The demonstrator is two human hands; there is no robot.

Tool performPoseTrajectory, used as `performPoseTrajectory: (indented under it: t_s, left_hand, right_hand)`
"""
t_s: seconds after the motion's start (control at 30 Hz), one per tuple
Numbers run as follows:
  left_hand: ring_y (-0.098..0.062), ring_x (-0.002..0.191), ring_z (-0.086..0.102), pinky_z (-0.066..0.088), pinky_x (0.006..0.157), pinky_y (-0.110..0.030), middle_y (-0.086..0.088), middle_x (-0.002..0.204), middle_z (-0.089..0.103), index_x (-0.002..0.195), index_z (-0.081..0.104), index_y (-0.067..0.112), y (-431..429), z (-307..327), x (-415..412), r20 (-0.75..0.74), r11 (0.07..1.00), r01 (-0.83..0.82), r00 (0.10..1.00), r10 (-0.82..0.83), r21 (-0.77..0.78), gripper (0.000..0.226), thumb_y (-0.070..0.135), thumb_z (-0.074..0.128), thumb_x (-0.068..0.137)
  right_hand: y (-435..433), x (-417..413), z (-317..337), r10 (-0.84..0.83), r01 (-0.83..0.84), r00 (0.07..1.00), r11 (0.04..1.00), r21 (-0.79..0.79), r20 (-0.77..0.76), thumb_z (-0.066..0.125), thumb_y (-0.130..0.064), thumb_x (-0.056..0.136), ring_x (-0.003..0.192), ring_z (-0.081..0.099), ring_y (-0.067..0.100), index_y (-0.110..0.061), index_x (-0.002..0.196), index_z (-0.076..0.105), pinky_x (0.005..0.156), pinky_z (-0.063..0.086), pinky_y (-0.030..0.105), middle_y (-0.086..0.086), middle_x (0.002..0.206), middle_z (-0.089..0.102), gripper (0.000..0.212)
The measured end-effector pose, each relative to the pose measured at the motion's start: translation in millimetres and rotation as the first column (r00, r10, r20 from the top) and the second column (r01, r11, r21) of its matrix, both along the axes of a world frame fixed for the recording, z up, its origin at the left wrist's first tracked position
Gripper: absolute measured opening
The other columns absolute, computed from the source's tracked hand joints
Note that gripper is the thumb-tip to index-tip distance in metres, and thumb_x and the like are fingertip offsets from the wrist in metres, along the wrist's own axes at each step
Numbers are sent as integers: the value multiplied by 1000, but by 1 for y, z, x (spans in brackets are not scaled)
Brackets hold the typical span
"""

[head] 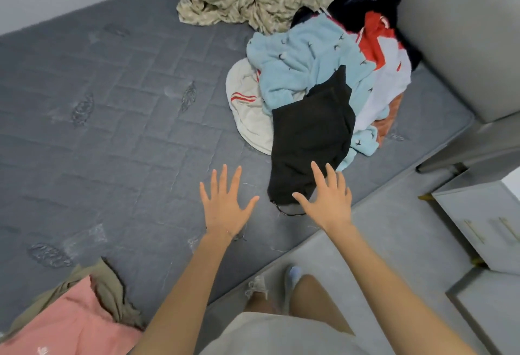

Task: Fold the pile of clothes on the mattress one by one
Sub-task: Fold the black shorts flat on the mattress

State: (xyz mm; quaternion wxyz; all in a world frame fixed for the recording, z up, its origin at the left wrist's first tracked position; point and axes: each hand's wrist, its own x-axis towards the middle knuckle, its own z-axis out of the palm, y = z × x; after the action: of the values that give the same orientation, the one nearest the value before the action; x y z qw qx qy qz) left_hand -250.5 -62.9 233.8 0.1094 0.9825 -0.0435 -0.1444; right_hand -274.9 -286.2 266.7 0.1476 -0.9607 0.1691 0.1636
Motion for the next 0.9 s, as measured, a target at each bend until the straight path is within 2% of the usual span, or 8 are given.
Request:
performPoseTrajectory:
  t_s: [0.1, 0.17, 0.47, 0.63, 0.77, 0.9]
  left_hand:
    - [-26, 148, -8, -8, 116, -51, -4, 161, -8, 143, -23, 38, -23, -2, 27, 27, 999, 41, 999, -41, -12, 84, 70, 31, 88]
    - [-27, 148, -7, -8, 116, -50, -5, 161, -10, 140, -27, 38, -40, -6, 48, 31, 997, 76, 997, -75, -12, 86, 71, 31, 88]
    - [-29, 147, -11, -8, 116, -49, -6, 160, -17, 143, -27, 36, -127, -49, 146, -90, 1000, 23, 996, -23, -3, 88, 71, 32, 88]
    - [-30, 148, -6, -4, 117, -50, -7, 161, -12, 144, -25, 36, -178, -77, 189, -57, 999, 21, 998, -23, -51, 88, 68, 36, 89]
    - [-30, 148, -5, -4, 117, -49, -8, 161, -11, 149, -17, 32, -207, -98, 213, -122, 999, -6, 993, 1, -47, 88, 67, 36, 90]
    - [-28, 148, -4, -1, 117, -50, -8, 161, -9, 150, -15, 30, -223, -107, 225, -166, 993, -80, 984, 65, -89, 87, 65, 38, 91]
  right_hand:
    - [-24, 23, -5, -35, 35, 999, 999, -2, 4, 47, -65, 88, 148, 1, 30, -37, 153, 1, 116, 17, 53, 2, 162, 1, 84]
    - [-41, 42, -12, -47, 47, 999, 999, 1, -13, 47, -65, 89, 148, 0, 30, -37, 153, 0, 117, 16, 53, 2, 162, -1, 84]
    - [-129, 137, -64, -40, 47, 992, 997, 64, -119, 48, -63, 89, 148, -2, 31, -36, 153, -1, 117, 13, 53, 2, 163, -2, 85]
    - [-176, 186, -91, -35, 46, 991, 996, 79, -126, 51, -63, 88, 148, 4, 32, -33, 154, 3, 115, 20, 53, 4, 162, 3, 87]
    - [-202, 217, -111, -58, 66, 997, 981, 182, -50, 60, -54, 87, 147, 13, 31, -25, 153, 15, 114, 27, 53, 6, 160, 13, 85]
    - [-209, 243, -127, -170, 158, 985, 907, 391, -5, 71, -41, 83, 141, 29, 29, -18, 153, 12, 114, 30, 45, 6, 156, 27, 94]
